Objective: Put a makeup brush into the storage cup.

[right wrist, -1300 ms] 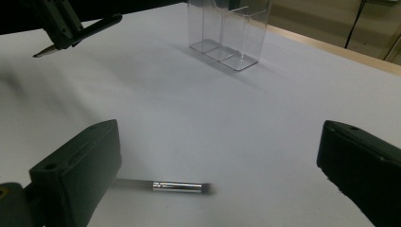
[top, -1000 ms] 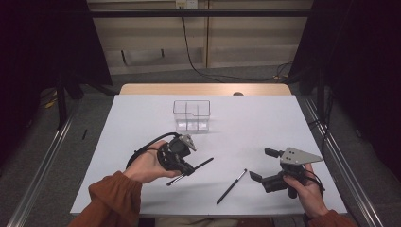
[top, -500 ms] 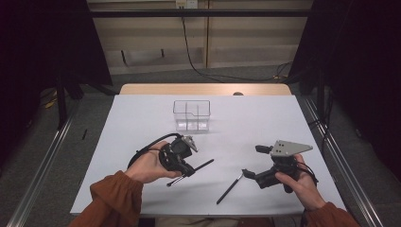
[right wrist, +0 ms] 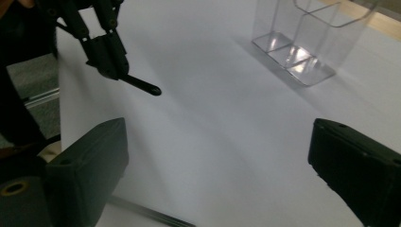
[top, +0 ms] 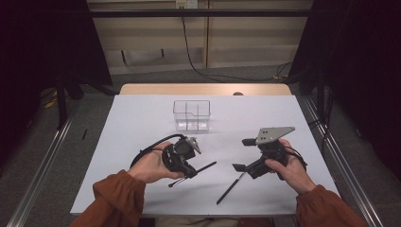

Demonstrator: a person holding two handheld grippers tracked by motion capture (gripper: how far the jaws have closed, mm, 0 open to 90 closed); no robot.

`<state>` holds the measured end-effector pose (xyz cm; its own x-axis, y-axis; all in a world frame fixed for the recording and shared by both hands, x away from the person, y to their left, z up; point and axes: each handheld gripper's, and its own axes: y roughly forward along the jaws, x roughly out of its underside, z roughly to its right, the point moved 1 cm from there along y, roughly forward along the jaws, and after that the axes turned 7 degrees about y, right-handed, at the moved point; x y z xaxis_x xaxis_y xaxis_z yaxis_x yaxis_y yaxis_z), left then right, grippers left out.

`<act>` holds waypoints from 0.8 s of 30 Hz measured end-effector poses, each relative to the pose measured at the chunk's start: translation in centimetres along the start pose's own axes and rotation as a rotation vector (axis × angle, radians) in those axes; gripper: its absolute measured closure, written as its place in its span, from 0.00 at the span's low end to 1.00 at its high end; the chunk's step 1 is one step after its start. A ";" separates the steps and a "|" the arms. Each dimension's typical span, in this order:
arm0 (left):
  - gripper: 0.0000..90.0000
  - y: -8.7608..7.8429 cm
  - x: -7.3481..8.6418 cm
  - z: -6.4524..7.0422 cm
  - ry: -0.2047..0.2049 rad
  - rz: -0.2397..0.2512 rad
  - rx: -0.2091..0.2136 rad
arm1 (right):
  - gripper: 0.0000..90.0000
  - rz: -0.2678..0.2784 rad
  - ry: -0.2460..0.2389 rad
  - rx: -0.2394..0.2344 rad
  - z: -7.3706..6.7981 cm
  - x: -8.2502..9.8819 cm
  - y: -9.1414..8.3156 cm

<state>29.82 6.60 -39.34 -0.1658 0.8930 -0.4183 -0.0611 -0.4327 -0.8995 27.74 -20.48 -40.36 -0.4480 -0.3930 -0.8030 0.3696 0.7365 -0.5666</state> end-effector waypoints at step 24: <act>0.94 0.6 -0.6 0.3 0.039 -0.071 0.002 | 0.08 -0.426 -0.197 -0.152 -1.1 -2.5 3.9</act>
<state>29.58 5.78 -39.56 -0.1221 0.9256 -0.3584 -0.0736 -0.3685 -0.9267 29.39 -15.98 -40.35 -0.3658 -0.7624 -0.5338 0.0574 0.5540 -0.8305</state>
